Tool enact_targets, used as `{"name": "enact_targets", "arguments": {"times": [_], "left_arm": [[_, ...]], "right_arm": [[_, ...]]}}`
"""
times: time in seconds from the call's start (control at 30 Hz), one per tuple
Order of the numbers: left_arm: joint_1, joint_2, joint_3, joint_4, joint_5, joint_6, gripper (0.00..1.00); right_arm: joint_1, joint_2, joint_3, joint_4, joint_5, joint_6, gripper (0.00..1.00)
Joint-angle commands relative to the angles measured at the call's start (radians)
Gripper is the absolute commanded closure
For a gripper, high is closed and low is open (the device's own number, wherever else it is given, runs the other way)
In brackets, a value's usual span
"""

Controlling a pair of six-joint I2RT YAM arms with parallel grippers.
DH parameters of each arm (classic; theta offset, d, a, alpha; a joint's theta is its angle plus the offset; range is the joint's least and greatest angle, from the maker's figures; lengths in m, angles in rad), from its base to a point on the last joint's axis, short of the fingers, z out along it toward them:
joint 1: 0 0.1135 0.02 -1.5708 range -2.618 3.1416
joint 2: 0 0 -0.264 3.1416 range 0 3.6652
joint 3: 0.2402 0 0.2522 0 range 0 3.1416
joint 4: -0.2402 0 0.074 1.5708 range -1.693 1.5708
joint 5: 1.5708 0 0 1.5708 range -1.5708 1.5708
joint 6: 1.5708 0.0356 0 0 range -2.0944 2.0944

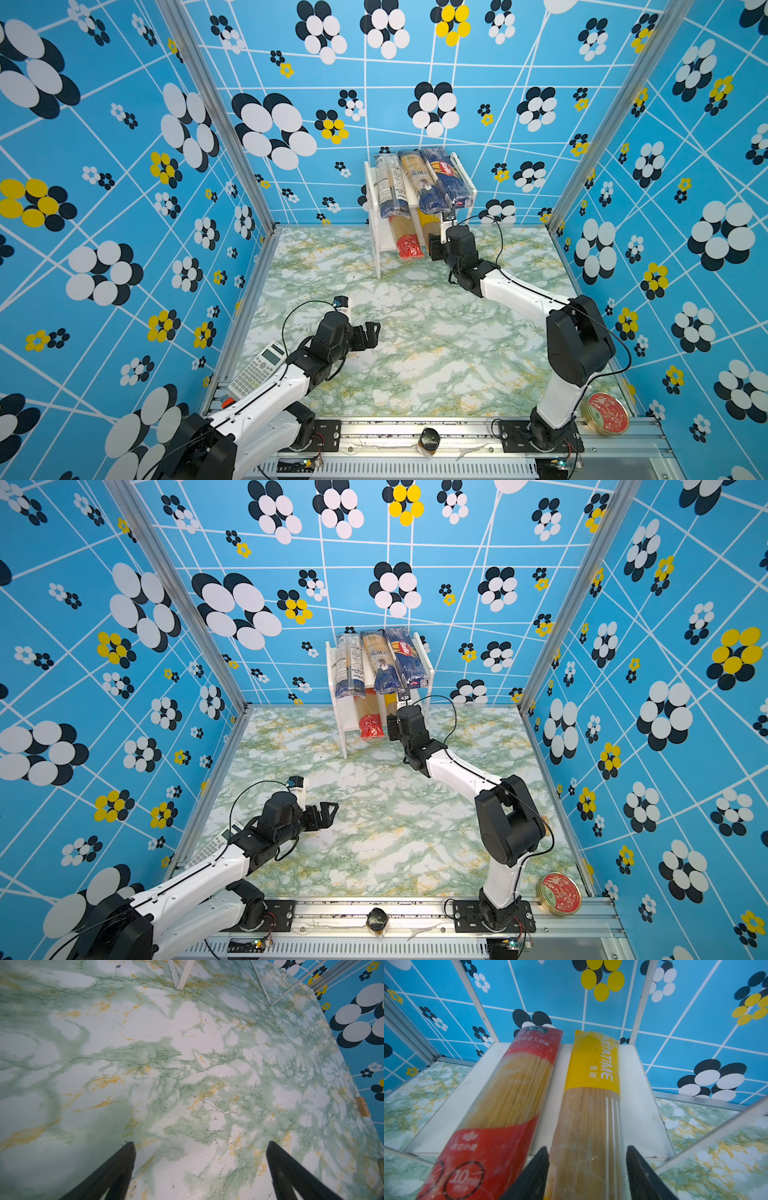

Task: Place and organize the pasta boxes and bags onto the shelf
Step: 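Open the right gripper and withdraw it from the shelf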

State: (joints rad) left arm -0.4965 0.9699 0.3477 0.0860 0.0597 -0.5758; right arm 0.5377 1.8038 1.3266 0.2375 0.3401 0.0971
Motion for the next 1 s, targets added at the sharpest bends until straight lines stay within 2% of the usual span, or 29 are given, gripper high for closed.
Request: {"name": "enact_targets", "arguments": {"times": [0.0,0.13,0.33,0.53,0.97], "left_arm": [[0.009,-0.016,-0.014,-0.014,-0.014,0.011,0.01],[0.009,-0.020,-0.013,-0.017,-0.014,0.012,0.01],[0.010,-0.022,-0.001,-0.034,-0.014,0.019,0.01],[0.013,-0.035,0.041,-0.103,-0.026,0.064,0.01],[0.026,-0.014,0.095,-0.122,-0.018,0.100,0.01]], "right_arm": [[-0.006,-0.032,-0.016,0.029,0.023,0.004,0.38],[-0.007,-0.068,-0.047,0.012,0.009,-0.006,0.36],[-0.007,-0.123,-0.063,-0.091,-0.060,-0.030,0.27],[-0.007,-0.190,-0.083,-0.196,-0.128,-0.045,0.24],[-0.008,-0.313,-0.152,-0.411,-0.178,-0.096,0.21]]}}
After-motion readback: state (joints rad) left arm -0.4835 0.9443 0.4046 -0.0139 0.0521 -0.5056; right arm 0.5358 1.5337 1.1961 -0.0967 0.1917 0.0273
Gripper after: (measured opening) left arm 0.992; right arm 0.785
